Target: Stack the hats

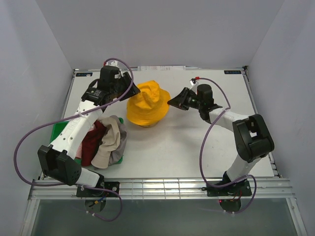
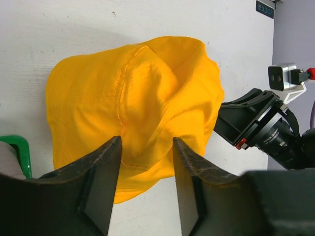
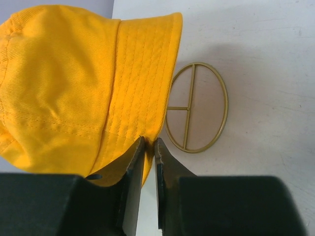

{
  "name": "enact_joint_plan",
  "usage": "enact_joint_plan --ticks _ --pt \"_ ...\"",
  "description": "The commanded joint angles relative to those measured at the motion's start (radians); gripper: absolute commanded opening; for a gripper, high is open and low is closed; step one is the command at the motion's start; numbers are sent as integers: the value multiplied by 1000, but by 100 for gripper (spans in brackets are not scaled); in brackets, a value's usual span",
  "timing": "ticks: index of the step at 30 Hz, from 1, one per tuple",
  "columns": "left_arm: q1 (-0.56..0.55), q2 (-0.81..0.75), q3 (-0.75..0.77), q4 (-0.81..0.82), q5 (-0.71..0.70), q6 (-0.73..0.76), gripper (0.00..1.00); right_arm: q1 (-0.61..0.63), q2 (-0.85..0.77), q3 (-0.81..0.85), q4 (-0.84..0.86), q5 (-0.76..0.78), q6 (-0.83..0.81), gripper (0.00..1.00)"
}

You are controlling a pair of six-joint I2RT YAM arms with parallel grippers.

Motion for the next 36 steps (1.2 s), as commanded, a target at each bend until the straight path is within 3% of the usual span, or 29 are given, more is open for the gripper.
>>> enact_joint_plan --ticks 1,5,12,15,17,20,31,36 --pt "0 -63 -32 9 -7 17 53 4 23 59 -16 -15 -60 18" --pt "0 -83 -71 18 -1 17 36 4 55 108 -65 -23 -109 14" --pt "0 -108 -106 24 -1 18 35 4 101 178 -129 -21 -180 12" --pt "0 -111 -108 21 -5 20 43 4 126 215 -158 -23 -208 12" --pt "0 -114 -102 21 -11 20 55 2 138 238 -189 -23 -220 11" --pt "1 -111 -86 15 -22 26 62 -2 152 248 -198 -31 -218 10" --pt "15 -71 12 -30 -39 38 66 -4 169 260 -250 -44 -183 10" --pt "23 -95 26 -74 -97 37 70 -4 137 272 -273 -44 -183 27"
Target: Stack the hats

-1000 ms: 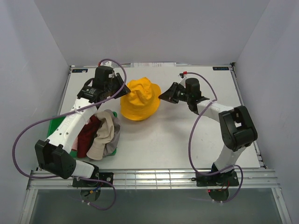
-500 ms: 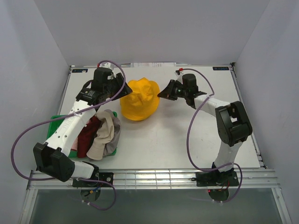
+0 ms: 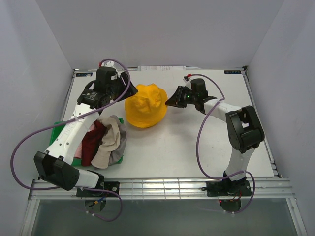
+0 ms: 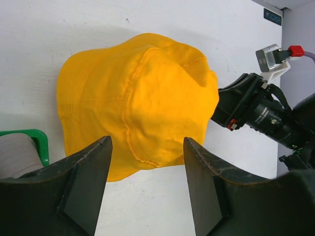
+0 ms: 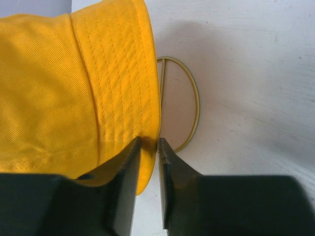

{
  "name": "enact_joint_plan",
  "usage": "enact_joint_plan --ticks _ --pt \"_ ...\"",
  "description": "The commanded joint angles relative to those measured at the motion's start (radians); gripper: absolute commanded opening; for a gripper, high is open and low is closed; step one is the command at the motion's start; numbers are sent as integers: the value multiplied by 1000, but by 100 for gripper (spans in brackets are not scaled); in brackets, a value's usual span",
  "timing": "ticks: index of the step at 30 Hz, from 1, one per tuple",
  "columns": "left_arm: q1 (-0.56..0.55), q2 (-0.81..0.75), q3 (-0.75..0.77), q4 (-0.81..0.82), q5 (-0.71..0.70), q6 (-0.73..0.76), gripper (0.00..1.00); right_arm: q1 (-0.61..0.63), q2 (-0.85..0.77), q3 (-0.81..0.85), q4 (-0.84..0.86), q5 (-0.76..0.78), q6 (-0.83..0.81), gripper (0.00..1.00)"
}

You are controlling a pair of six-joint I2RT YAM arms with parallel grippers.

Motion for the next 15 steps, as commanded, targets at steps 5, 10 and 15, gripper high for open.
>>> enact_joint_plan --ticks 5,10,15 --pt "20 -89 56 -148 -175 -1 72 -4 -63 91 -124 7 -24 59" --pt "23 -172 50 -285 -345 -47 73 -6 -109 105 -214 29 -57 76" --pt "37 -224 30 -501 -627 -122 73 -6 -193 68 -296 55 -92 76"
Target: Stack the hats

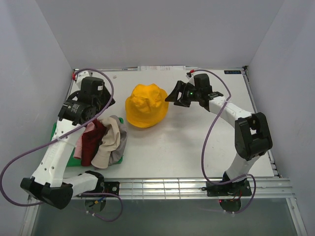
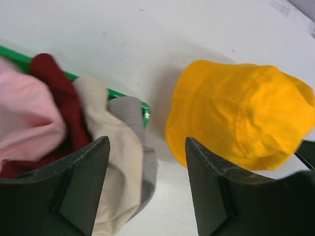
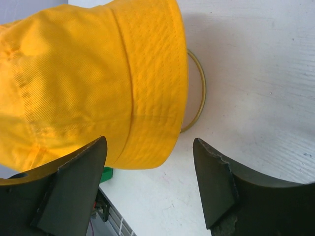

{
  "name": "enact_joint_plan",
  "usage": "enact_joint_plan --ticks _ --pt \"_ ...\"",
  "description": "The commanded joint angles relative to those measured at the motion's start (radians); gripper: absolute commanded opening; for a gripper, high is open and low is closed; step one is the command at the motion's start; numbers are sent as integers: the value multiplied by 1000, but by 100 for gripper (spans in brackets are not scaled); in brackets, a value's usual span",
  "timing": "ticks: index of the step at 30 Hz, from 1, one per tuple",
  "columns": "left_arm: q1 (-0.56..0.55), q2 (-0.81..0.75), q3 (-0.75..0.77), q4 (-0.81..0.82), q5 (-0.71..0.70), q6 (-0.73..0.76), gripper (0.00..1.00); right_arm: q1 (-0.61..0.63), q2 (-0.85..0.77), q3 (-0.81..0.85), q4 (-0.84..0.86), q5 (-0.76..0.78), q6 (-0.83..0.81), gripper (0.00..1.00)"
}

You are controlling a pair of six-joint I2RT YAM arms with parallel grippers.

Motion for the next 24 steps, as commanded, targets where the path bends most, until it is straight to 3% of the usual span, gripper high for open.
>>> enact_joint_plan --ticks 1,4,7,13,24 --pt "29 -48 11 -201 -268 -69 73 -5 -90 1 -55 20 -51 75" --pt "104 -64 -49 -261 -295 -69 70 -5 -136 -39 -63 8 -58 72" --pt "214 -81 -129 -222 -197 0 66 -5 -165 -67 -67 -10 -69 71" --pt "320 -84 -238 -136 -117 65 65 -5 -194 -91 -90 -43 -95 69" --pt "345 -43 -286 -21 72 183 67 -5 -230 -105 -123 -59 -126 69"
